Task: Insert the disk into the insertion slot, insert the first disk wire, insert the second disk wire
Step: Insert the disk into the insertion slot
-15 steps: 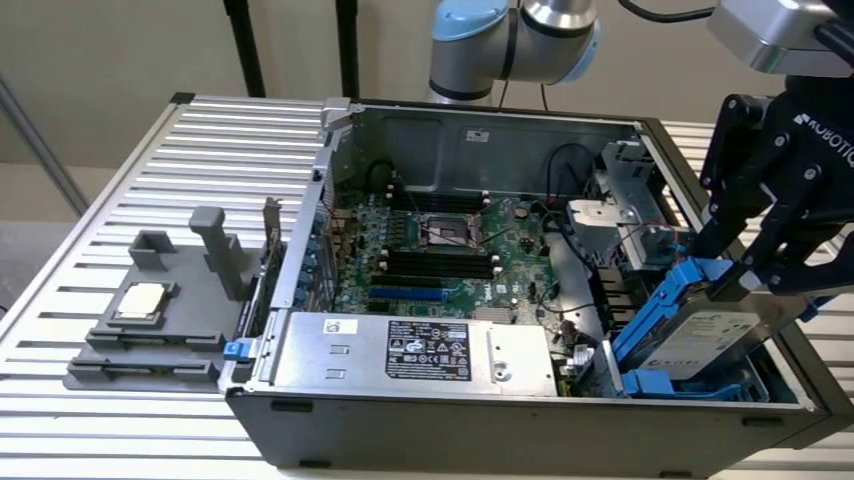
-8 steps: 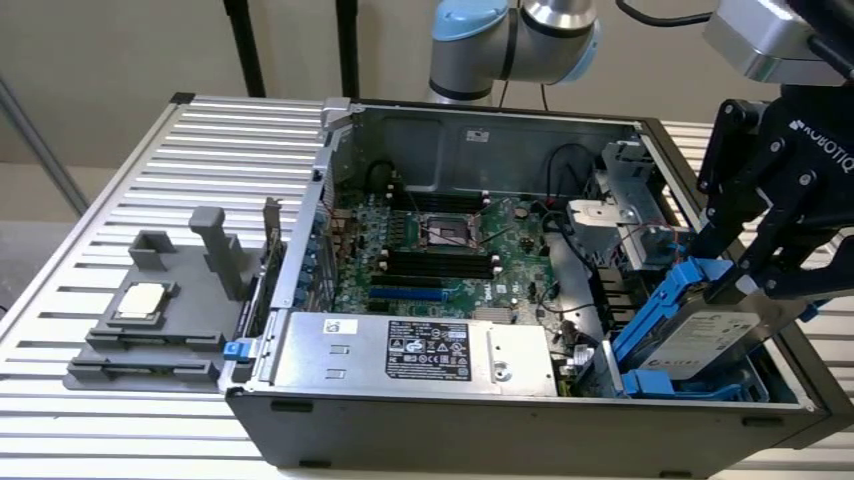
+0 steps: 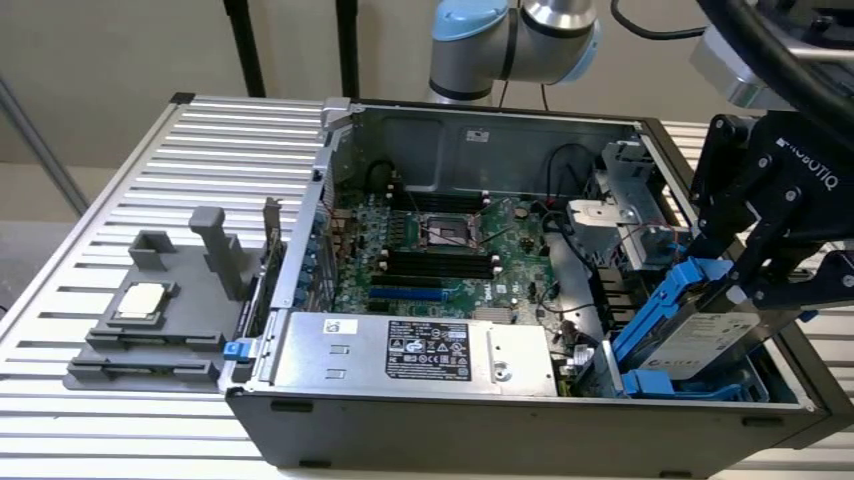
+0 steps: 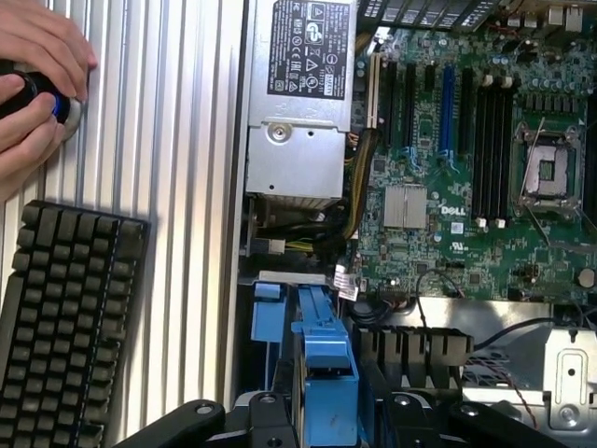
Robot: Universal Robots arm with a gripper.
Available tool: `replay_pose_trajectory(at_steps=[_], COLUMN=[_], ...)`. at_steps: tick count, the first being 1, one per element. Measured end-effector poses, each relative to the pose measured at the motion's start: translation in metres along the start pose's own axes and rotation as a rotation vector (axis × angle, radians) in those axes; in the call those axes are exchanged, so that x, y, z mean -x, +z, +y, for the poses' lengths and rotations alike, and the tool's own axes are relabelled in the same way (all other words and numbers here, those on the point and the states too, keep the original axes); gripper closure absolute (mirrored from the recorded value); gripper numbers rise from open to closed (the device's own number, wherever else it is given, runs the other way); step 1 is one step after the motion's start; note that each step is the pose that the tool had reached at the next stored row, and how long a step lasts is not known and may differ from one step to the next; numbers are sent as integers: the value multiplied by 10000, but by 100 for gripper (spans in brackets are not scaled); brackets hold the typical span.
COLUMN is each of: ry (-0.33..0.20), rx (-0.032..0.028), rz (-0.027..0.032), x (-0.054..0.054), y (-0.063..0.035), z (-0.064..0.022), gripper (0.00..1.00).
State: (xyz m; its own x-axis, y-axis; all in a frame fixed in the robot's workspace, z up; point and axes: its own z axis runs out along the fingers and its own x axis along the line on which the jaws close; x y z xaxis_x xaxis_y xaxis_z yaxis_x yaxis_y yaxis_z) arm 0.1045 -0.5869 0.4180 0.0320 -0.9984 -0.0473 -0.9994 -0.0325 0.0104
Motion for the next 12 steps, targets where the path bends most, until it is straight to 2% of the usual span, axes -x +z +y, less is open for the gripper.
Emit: replay_pose_trajectory(at_steps=[5, 8, 10, 12], ry=[-2, -2, -1, -2], rx=[-2, -2, -1, -3], rz=[-54, -59, -62, -64], x=[-4, -4, -5, -5], y=[80, 91, 93, 95], z=[-10, -13, -12, -13], gripper=[60, 60, 67, 67])
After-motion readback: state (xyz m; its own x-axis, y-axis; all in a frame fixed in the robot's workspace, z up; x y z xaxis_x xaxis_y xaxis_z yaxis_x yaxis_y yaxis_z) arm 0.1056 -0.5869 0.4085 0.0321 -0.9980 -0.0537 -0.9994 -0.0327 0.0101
